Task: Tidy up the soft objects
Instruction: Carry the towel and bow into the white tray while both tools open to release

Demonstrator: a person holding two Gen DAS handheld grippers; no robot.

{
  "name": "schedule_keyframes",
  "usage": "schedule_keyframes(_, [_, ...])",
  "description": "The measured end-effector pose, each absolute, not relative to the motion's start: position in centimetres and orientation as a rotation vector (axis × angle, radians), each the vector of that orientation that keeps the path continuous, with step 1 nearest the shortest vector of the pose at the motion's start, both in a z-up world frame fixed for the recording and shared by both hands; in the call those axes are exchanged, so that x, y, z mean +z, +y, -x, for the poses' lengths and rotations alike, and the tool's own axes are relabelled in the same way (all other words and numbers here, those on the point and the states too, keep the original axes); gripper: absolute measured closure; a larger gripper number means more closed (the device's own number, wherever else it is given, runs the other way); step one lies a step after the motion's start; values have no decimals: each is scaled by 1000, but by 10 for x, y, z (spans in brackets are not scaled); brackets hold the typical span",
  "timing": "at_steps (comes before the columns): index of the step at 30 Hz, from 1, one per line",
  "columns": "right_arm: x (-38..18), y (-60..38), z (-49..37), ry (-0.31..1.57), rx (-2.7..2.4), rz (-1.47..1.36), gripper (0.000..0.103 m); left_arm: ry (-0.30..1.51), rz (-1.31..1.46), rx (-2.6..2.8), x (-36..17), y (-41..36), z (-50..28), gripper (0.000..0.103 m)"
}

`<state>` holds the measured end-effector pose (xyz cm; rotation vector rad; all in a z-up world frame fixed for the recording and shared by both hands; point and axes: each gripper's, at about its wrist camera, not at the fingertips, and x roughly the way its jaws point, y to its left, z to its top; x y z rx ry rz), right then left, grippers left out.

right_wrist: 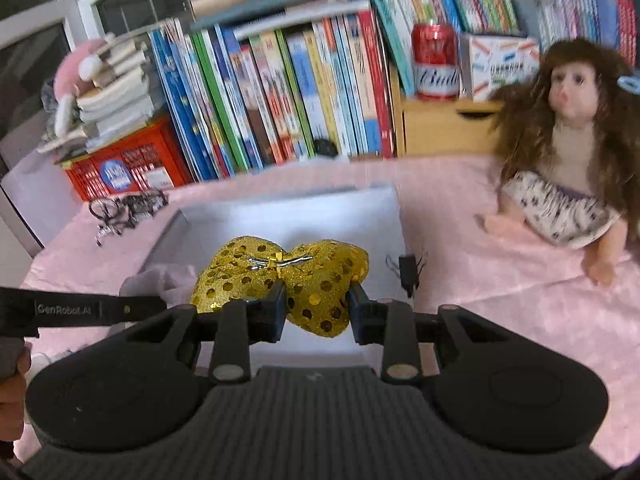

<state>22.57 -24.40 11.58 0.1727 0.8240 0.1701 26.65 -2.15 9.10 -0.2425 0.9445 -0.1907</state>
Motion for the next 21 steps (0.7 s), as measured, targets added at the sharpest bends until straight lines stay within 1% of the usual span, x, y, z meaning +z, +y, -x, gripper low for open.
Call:
schedule_keyframes(6, [98, -235, -239, 872, 180, -141, 65, 977, 229, -162, 70, -32, -284, 82])
schedule_keyframes(17, [78, -220, -259, 965, 185, -33, 63, 996, 227, -124, 46, -36, -292, 81])
schedule_keyframes(19, [76, -219, -259, 974, 189, -18, 59, 997, 231, -127, 45, -35, -293, 81])
schedule_keyframes(21, [75, -220, -261, 979, 188, -18, 57, 997, 234, -129, 45, -34, -294, 80])
